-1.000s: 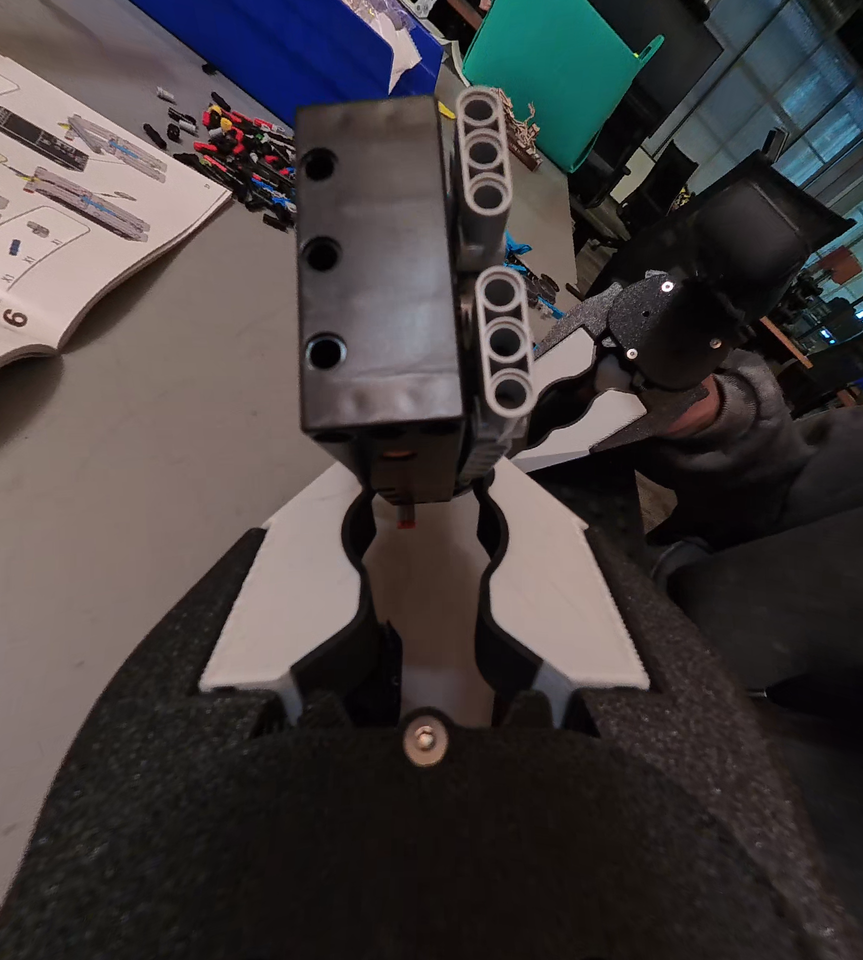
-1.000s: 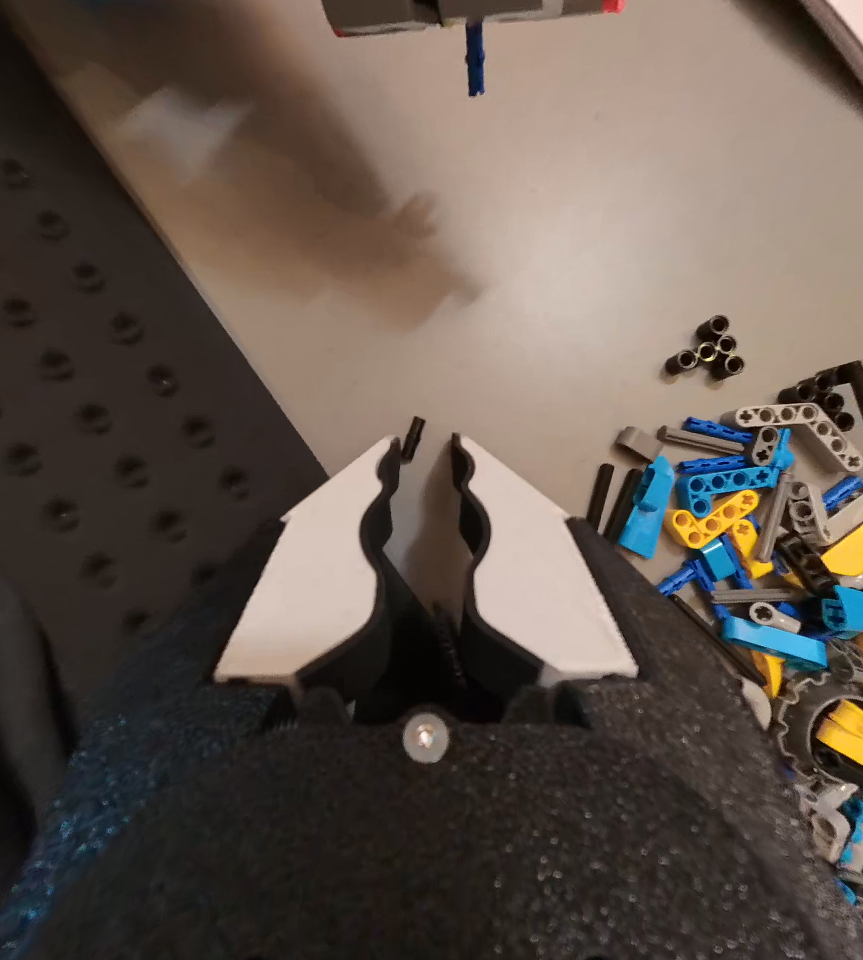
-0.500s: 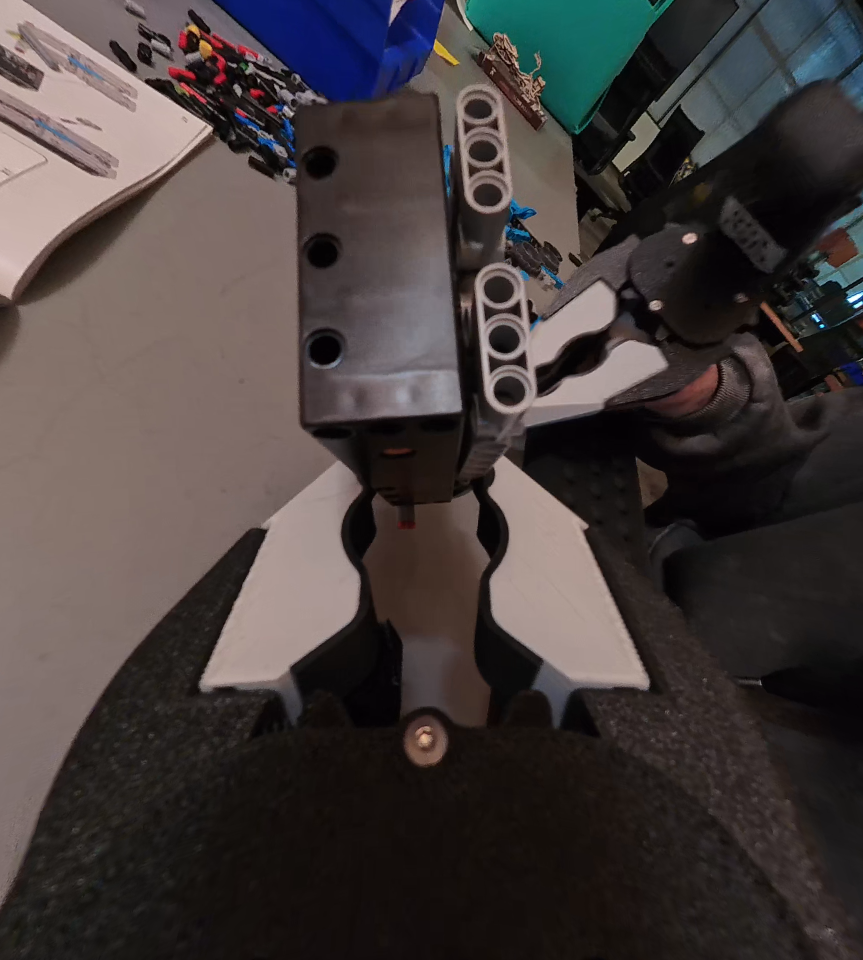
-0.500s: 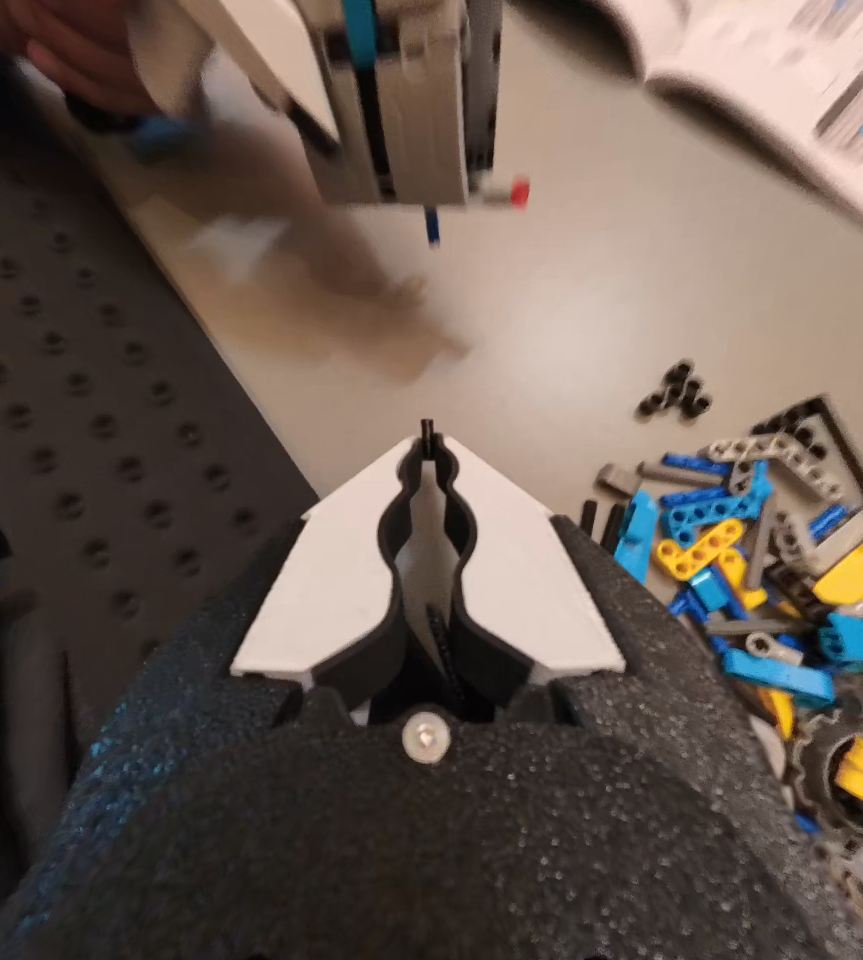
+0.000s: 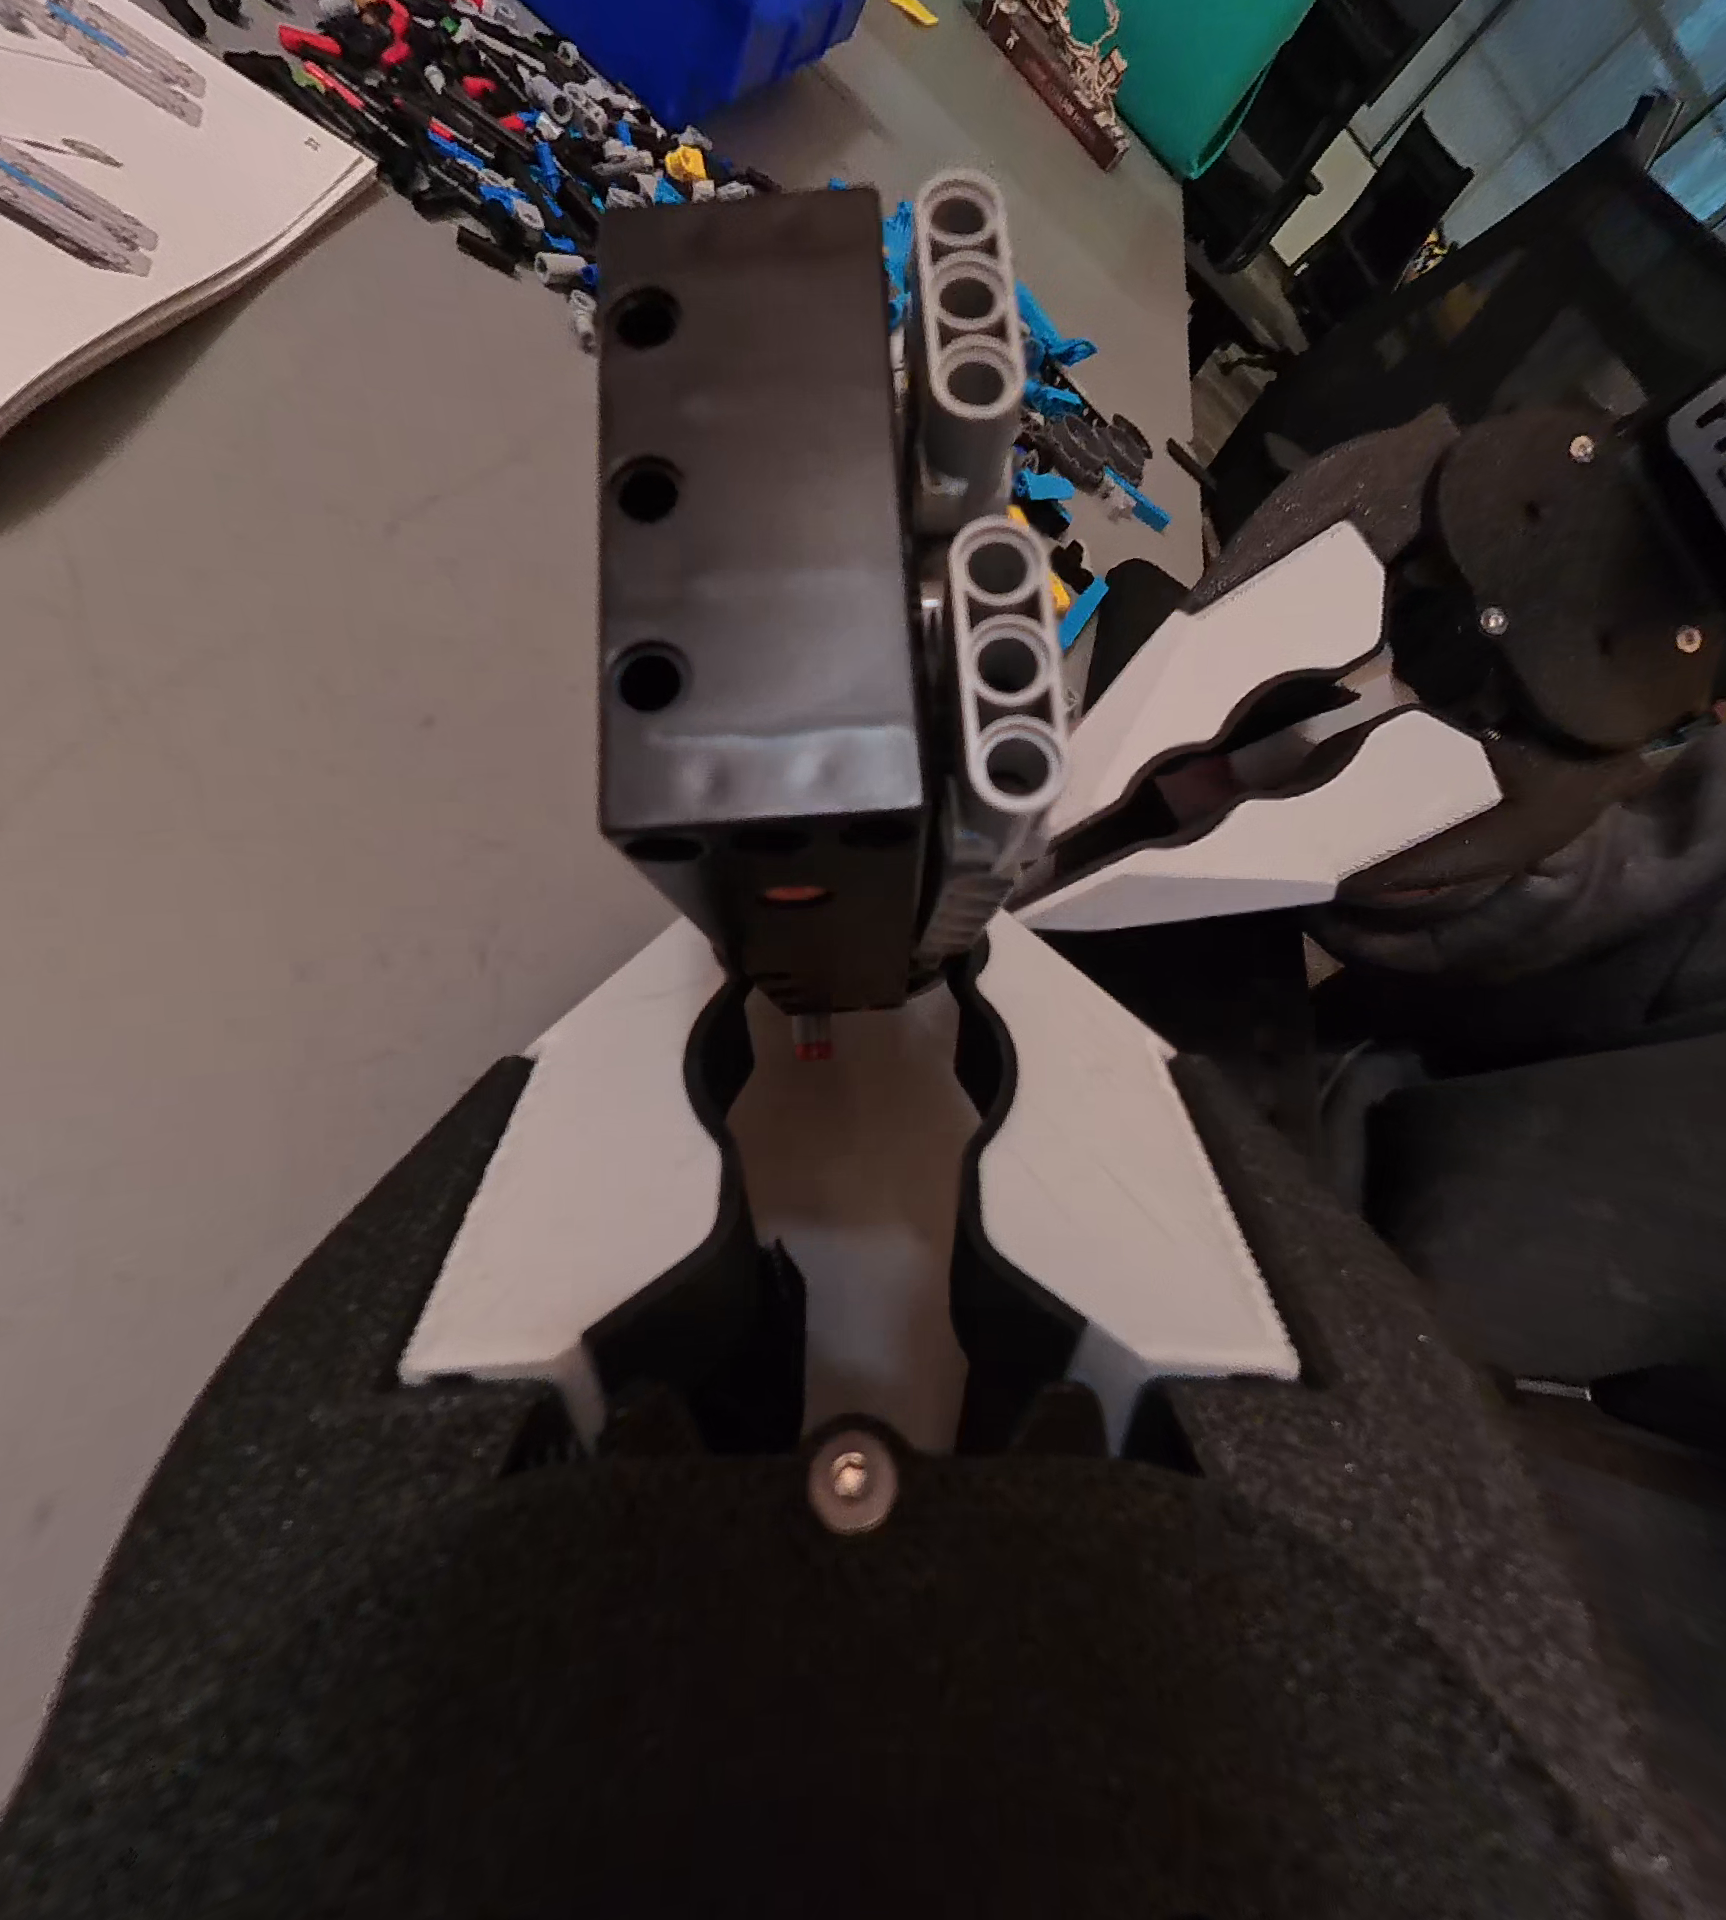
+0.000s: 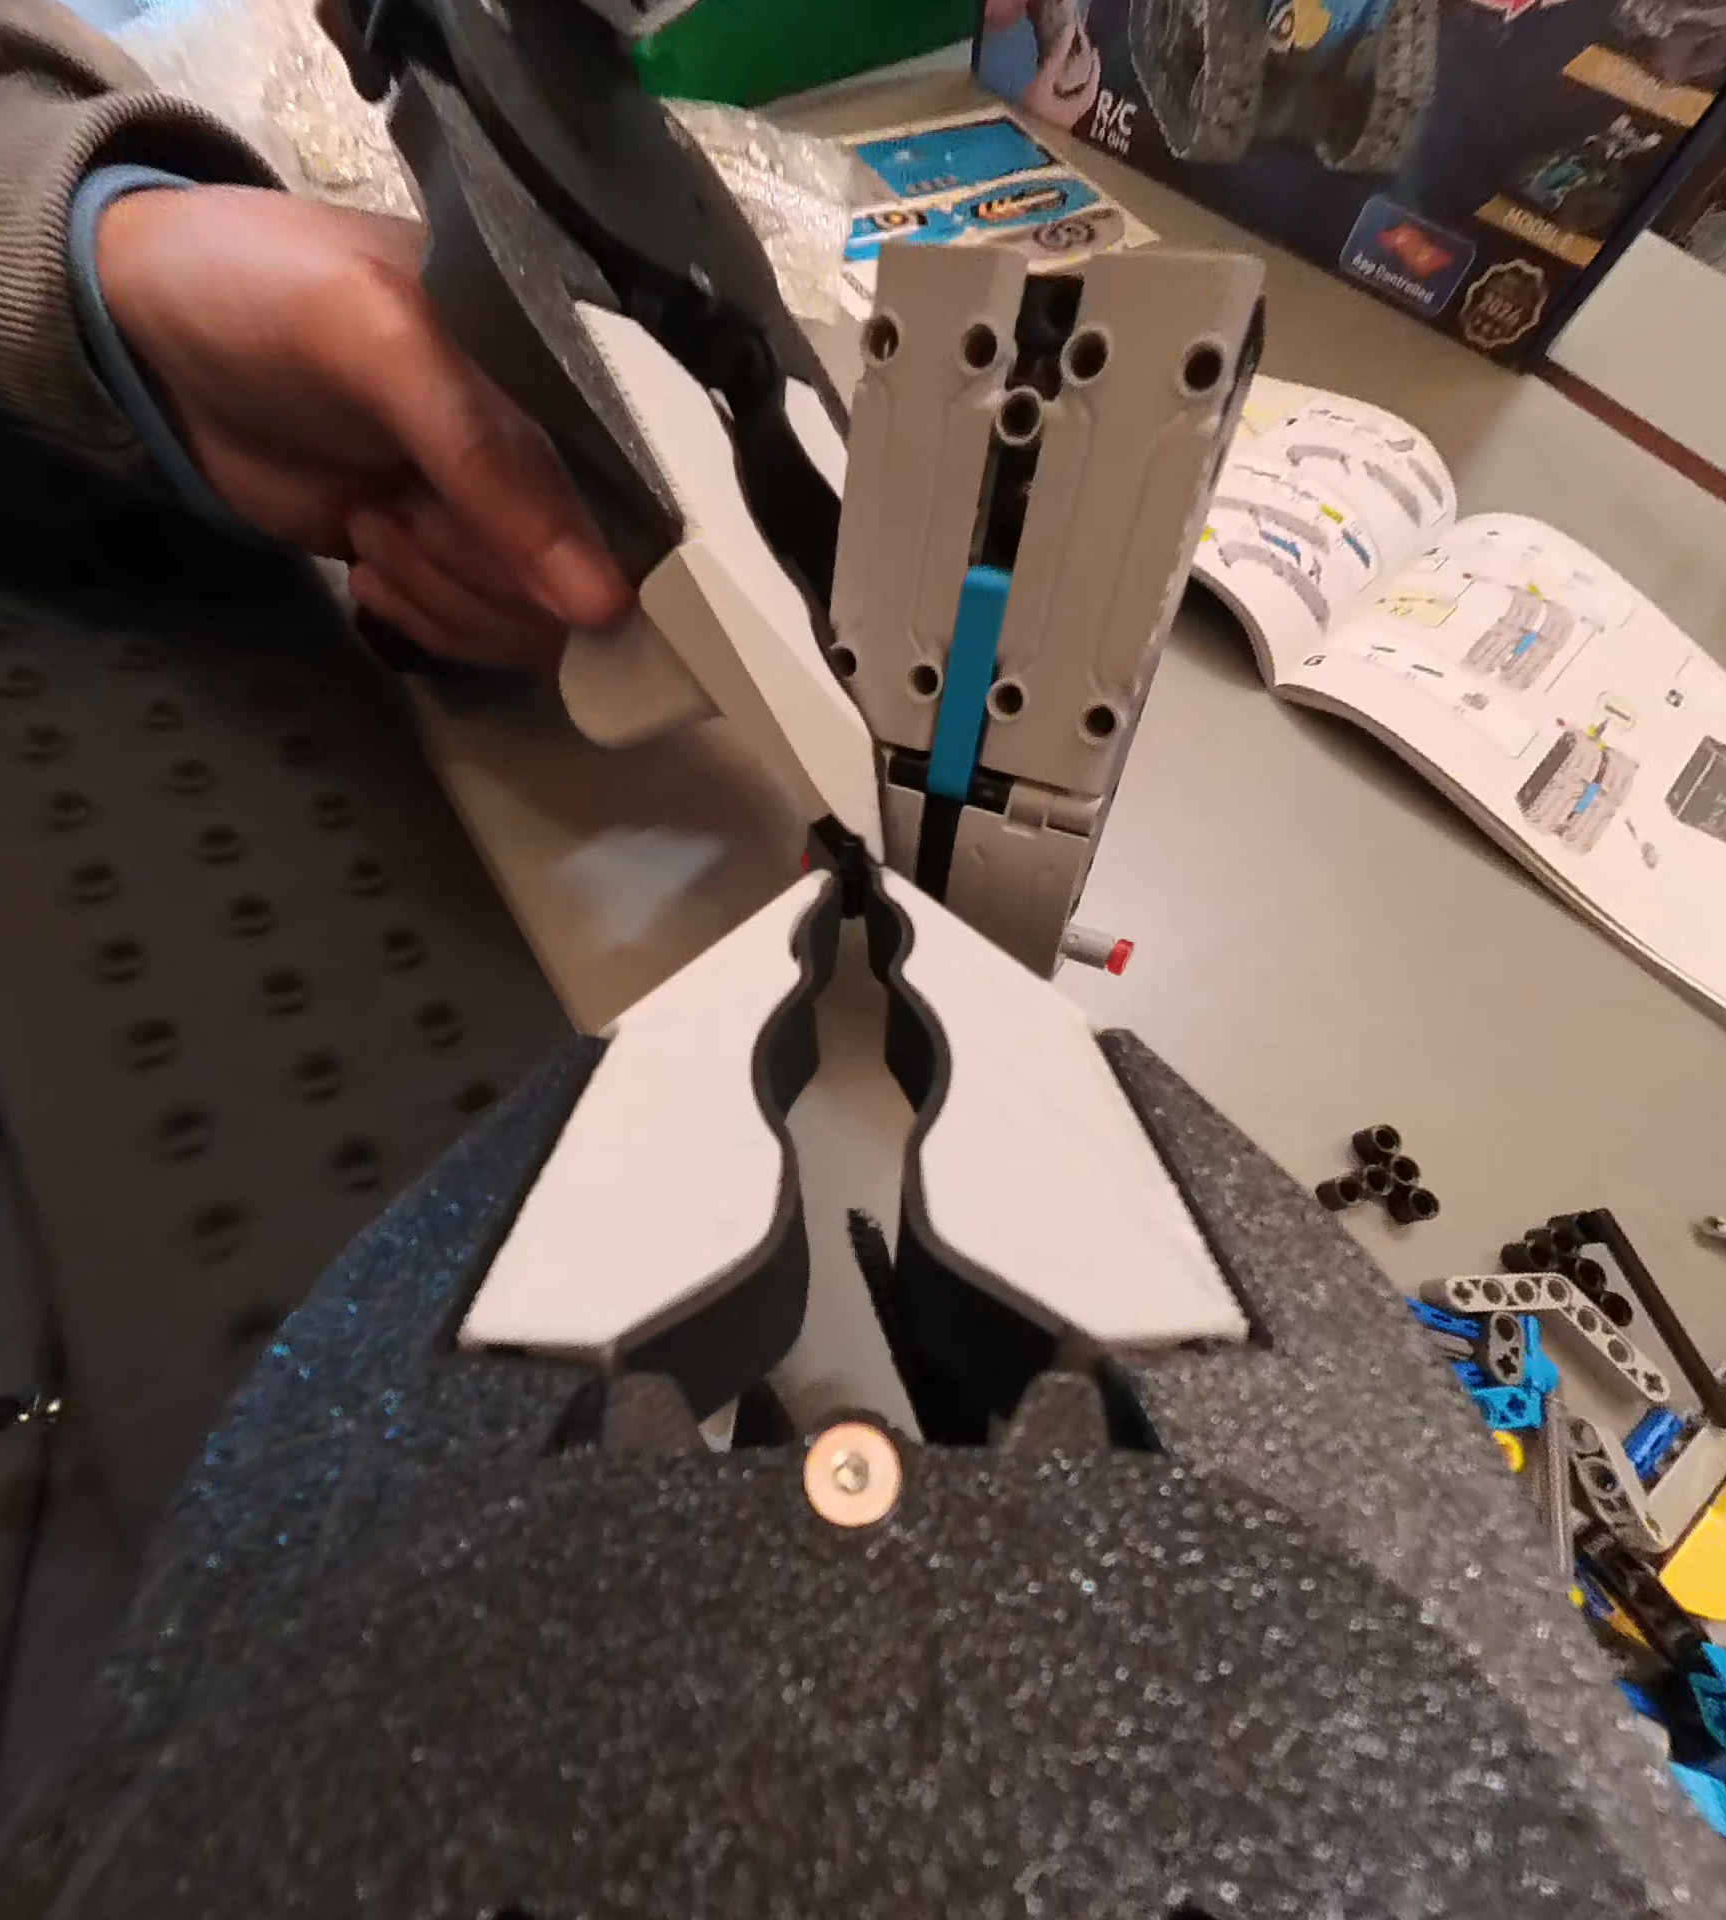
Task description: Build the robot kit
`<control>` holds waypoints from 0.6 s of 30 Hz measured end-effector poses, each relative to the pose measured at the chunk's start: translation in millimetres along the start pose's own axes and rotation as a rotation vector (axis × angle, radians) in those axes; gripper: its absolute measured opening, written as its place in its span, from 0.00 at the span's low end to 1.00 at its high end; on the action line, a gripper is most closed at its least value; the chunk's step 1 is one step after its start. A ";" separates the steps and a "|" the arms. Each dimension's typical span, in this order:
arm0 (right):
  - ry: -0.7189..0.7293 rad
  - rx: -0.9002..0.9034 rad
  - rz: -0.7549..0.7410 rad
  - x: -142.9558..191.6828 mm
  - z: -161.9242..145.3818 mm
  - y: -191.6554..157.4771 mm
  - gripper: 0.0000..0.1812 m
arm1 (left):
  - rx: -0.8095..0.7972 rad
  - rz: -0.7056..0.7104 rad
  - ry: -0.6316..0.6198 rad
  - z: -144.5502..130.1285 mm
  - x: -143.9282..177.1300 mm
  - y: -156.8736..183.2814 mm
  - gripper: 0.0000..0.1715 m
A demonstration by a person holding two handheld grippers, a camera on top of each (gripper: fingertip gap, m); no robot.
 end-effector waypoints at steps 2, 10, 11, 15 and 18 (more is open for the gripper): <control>-0.018 -0.010 0.004 -2.0 -2.0 0.5 0.02 | -0.013 0.016 -0.003 -0.3 -0.2 -0.5 0.19; -0.097 0.030 -0.067 -11.5 -5.3 -1.5 0.02 | -0.138 0.157 -0.020 -2.9 -2.7 0.7 0.19; -0.103 0.020 -0.070 -12.7 -5.5 -0.9 0.02 | -0.169 0.189 -0.020 -2.9 -3.0 1.6 0.19; -0.139 -0.027 -0.058 -18.2 -8.2 1.2 0.02 | -0.309 0.317 -0.031 -4.9 -5.5 6.3 0.19; -0.150 -0.043 -0.059 -20.2 -8.4 2.0 0.02 | -0.355 0.364 -0.032 -5.1 -6.0 8.3 0.19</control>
Point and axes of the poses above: each gripper's, where its closed fingertips meet, x back along the fingers, z out of its top, y = z × x across the jaws, the point moved 7 cm from there along x, back along the fingers, and after that the axes turned 6 degrees about z, right-handed, at the moved point
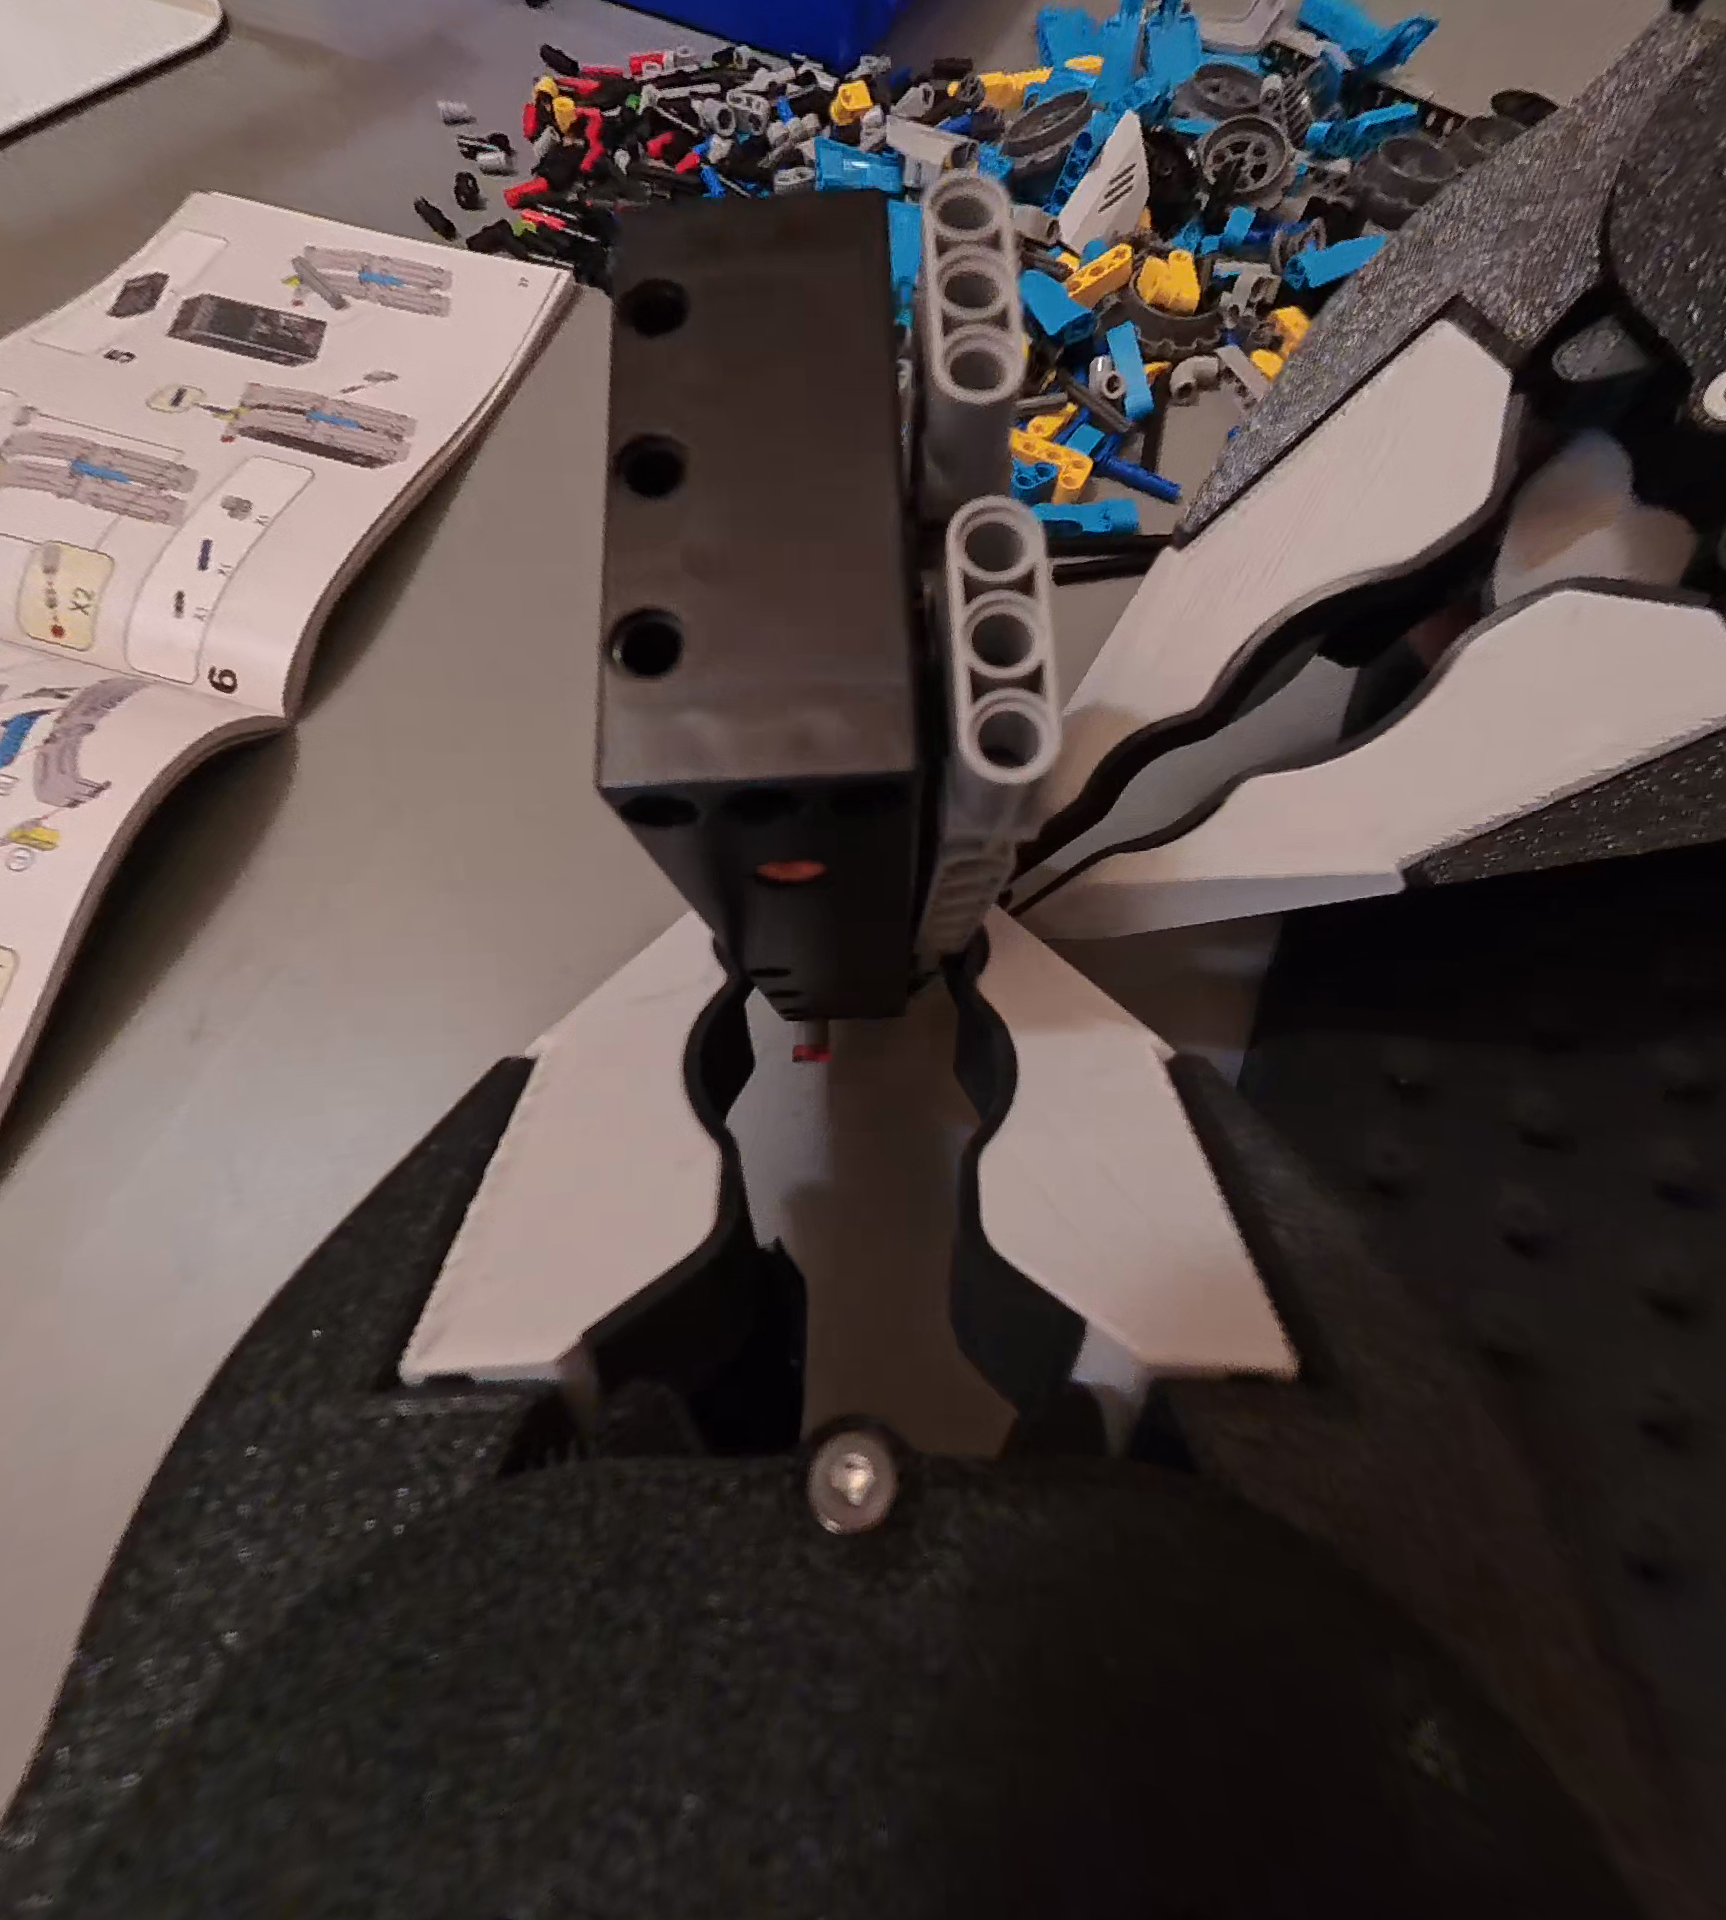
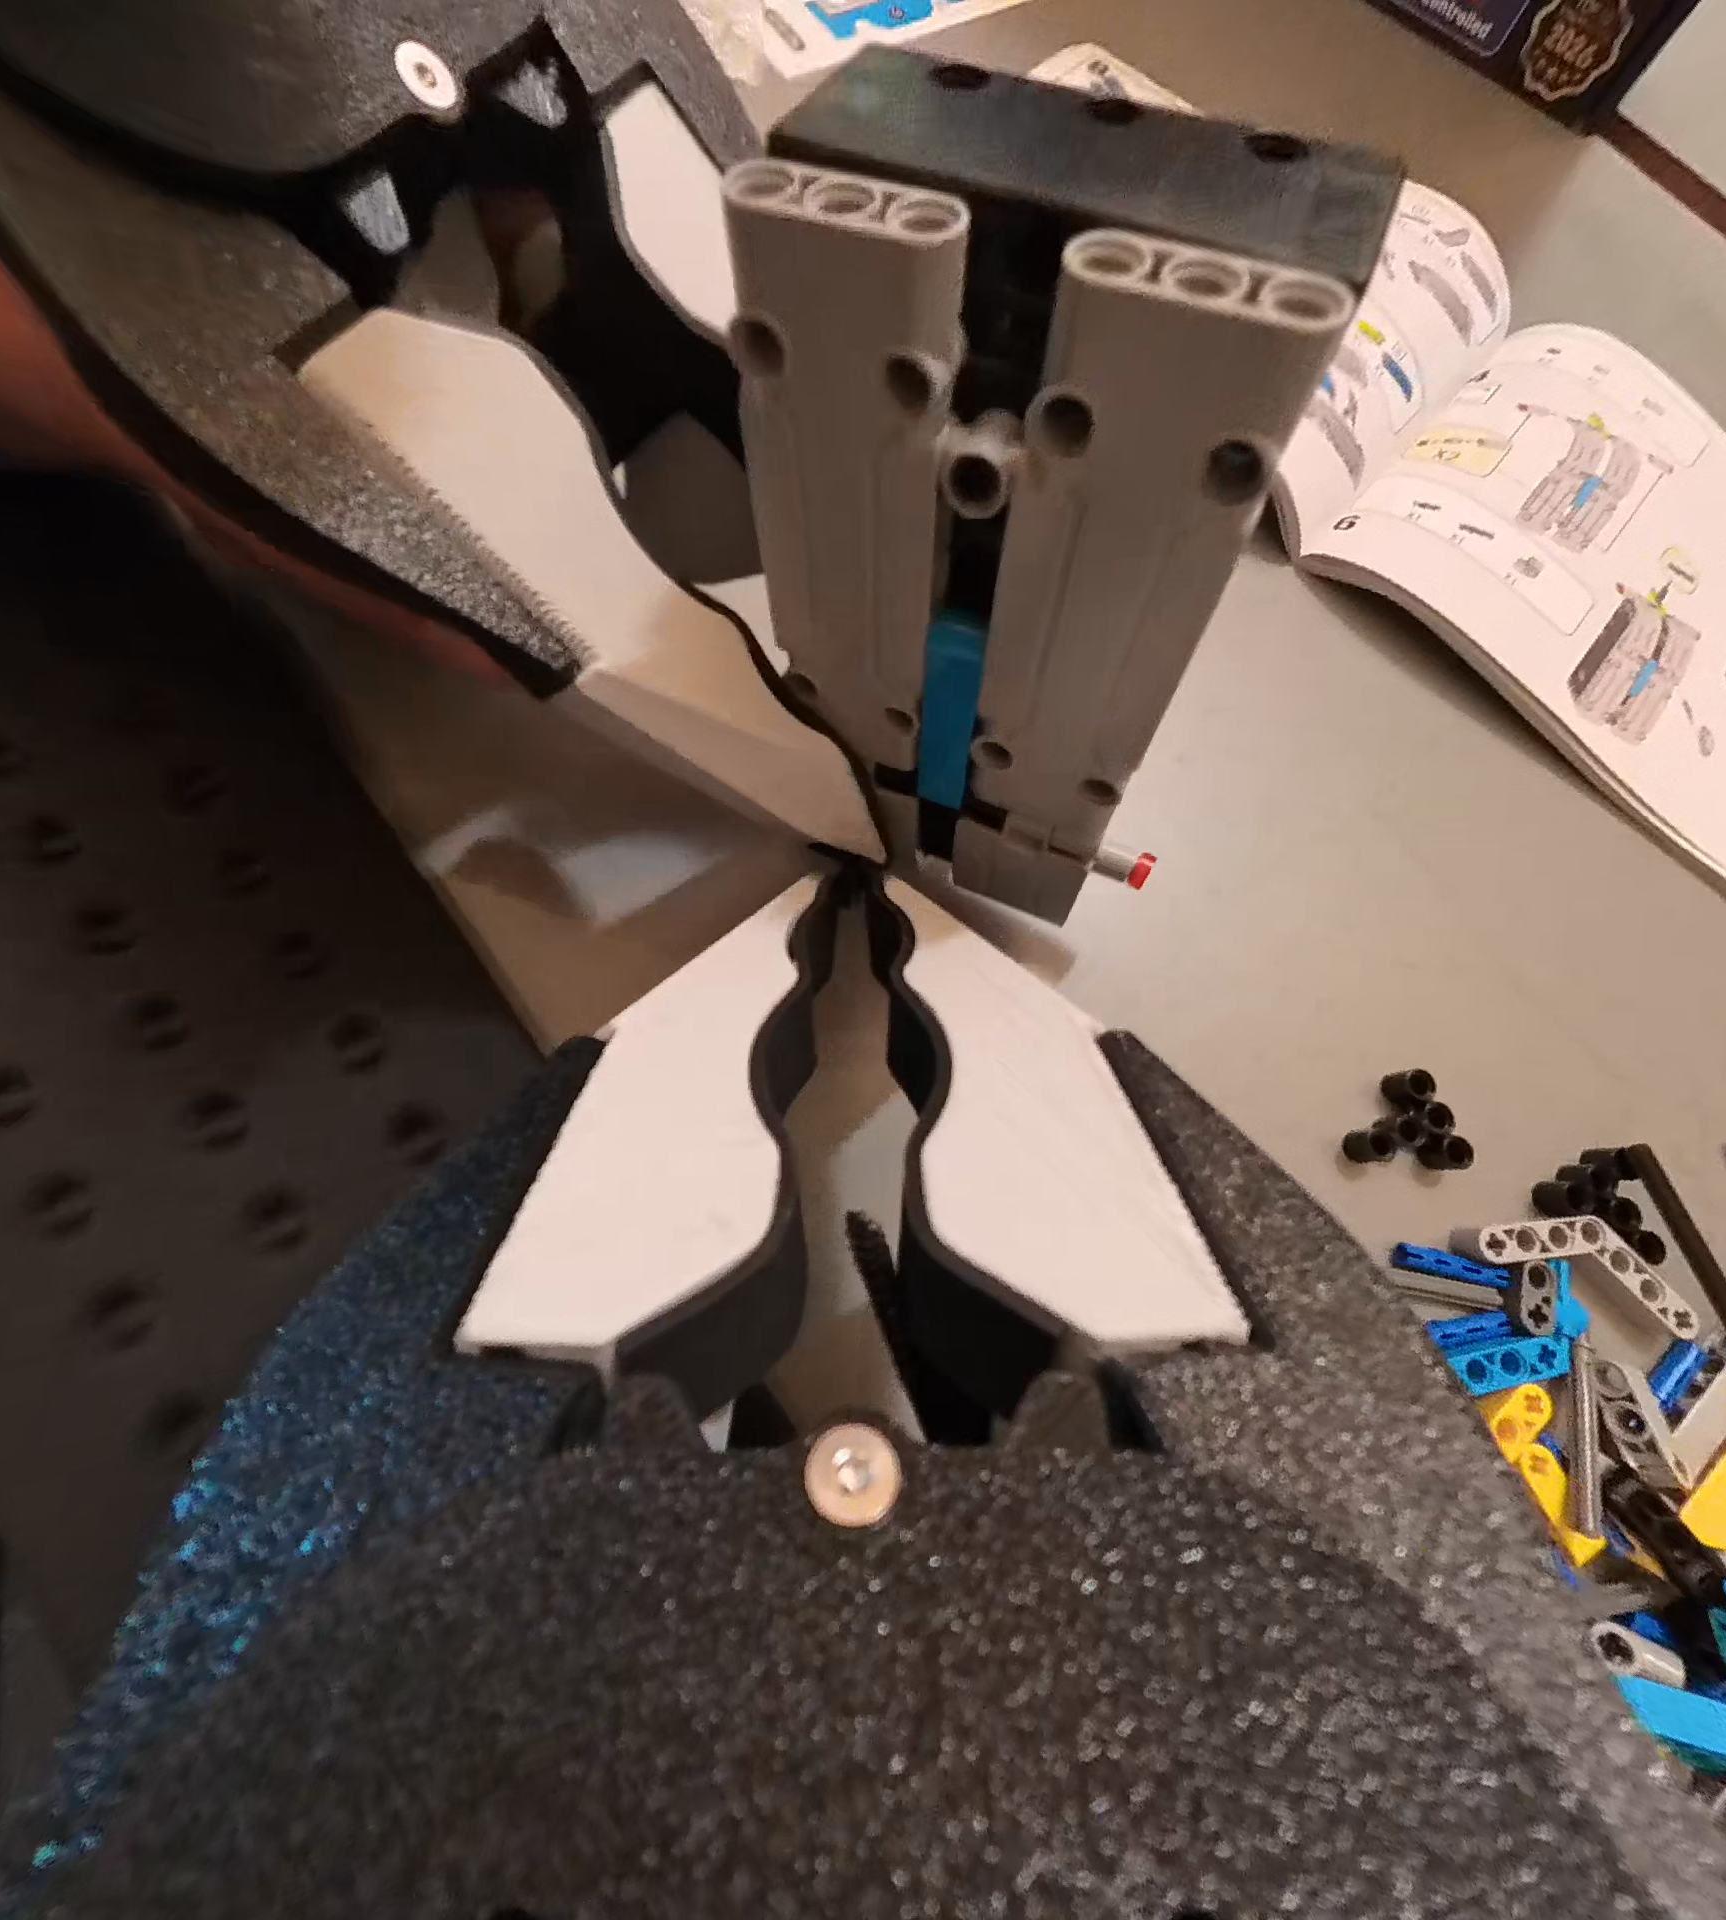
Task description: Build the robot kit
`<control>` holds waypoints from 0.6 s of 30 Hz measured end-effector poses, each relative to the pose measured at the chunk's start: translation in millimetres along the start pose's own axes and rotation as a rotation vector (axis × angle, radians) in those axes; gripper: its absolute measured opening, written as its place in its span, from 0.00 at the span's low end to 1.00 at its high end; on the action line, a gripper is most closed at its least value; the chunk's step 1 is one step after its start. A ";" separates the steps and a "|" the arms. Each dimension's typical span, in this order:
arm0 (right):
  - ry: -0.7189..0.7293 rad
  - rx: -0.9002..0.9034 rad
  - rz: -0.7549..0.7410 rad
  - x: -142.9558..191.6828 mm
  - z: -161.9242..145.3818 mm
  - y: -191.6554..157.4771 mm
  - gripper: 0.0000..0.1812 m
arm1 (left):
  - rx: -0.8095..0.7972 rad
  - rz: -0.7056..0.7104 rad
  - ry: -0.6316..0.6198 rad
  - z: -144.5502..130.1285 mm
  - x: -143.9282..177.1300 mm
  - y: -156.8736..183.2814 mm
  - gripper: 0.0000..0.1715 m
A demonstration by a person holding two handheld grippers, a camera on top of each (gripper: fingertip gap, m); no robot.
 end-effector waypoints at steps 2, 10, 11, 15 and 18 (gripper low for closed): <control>-0.010 -0.007 0.002 -1.2 -0.4 0.2 0.02 | -0.007 0.010 -0.009 -0.8 -0.7 0.4 0.19; -0.032 -0.015 0.010 -3.3 -1.1 0.3 0.02 | -0.070 0.052 -0.015 -1.1 -1.5 3.8 0.19; -0.037 -0.011 0.012 -3.7 -1.3 0.1 0.02 | -0.091 0.063 -0.017 -1.2 -1.6 4.9 0.19; -0.053 -0.004 0.012 -5.0 -2.2 0.0 0.02 | -0.148 0.099 -0.021 -1.6 -2.5 7.9 0.19; -0.062 -0.007 0.017 -5.8 -2.8 0.0 0.02 | -0.172 0.112 -0.026 -2.0 -2.9 9.4 0.19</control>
Point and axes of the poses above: each gripper's, where its closed fingertips meet, x back along the fingers, z out of its top, y = z × x across the jaws, the point moved 7 cm from there along x, back along the fingers, and after that the axes turned 6 degrees about z, right-handed, at the moved point
